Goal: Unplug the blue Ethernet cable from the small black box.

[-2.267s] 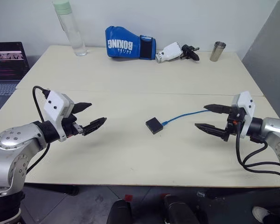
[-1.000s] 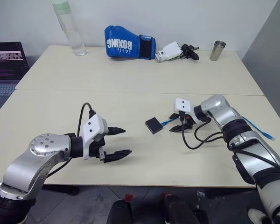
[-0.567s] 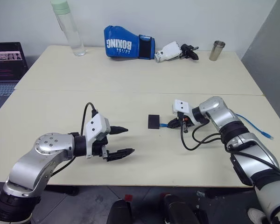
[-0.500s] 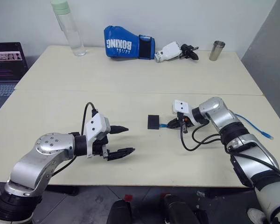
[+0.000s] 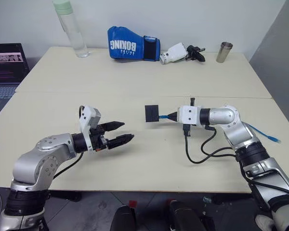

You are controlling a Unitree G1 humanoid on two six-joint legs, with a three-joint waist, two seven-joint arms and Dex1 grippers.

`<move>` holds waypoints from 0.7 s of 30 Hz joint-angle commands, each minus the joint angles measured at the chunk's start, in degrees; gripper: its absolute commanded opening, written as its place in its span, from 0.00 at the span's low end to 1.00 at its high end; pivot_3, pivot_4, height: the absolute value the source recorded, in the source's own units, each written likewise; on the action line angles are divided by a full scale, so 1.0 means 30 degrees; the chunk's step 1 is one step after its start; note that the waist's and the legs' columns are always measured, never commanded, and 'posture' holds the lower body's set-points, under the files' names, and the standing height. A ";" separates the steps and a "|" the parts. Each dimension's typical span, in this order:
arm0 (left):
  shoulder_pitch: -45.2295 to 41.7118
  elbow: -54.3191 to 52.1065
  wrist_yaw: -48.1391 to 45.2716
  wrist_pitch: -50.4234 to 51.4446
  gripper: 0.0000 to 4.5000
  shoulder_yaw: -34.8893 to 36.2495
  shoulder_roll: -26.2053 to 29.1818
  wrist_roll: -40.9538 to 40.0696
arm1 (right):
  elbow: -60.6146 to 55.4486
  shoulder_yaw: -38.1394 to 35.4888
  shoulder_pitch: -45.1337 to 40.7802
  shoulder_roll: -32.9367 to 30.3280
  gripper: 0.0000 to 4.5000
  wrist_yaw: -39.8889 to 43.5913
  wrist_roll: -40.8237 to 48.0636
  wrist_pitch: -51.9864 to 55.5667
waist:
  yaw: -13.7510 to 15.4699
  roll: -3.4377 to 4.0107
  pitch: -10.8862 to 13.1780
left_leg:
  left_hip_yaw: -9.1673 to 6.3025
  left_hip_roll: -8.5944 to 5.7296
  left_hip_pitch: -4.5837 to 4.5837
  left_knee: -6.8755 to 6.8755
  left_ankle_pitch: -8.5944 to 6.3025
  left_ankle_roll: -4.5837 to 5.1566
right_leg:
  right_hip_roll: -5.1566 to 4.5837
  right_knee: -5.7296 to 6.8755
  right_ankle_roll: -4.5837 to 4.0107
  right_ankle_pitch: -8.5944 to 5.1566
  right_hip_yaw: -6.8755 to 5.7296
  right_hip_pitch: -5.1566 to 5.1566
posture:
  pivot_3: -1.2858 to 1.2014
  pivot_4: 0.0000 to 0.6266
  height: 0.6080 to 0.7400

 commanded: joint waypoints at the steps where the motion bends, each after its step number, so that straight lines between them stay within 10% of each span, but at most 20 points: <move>1: -0.1607 0.0902 0.0460 0.1499 0.96 0.0776 -0.0756 -0.1740 | -0.1652 0.0138 -0.0376 -0.0115 0.01 -0.0818 -0.0559 -0.1526 | 0.0011 -0.0001 0.0000 | 0.0002 -0.0003 -0.0001 0.0000 0.0001 -0.0001 | -0.0001 0.0000 0.0000 0.0000 0.0000 -0.0002 | 0.52 0.24 1.00; 15: -0.3305 0.2580 0.1598 0.2426 0.96 0.0357 -0.3244 -0.2086 | -0.3167 0.0773 -0.0192 0.0302 0.01 -0.0581 -0.0403 -0.1260 | 0.0023 -0.0004 -0.0003 | -0.0004 0.0000 -0.0003 0.0008 0.0044 -0.0078 | -0.0005 -0.0001 -0.0002 0.0001 -0.0001 0.0005 | 0.52 0.24 1.00; 21: -0.3319 0.2476 0.1884 0.2850 0.72 0.0751 -0.3764 -0.2652 | -0.3251 0.0758 -0.0296 0.0426 0.00 -0.0525 -0.0259 -0.0979 | 0.0021 -0.0005 -0.0003 | -0.0006 -0.0003 -0.0001 0.0009 0.0044 -0.0079 | -0.0009 0.0000 -0.0002 0.0001 0.0002 0.0011 | 0.52 0.24 1.00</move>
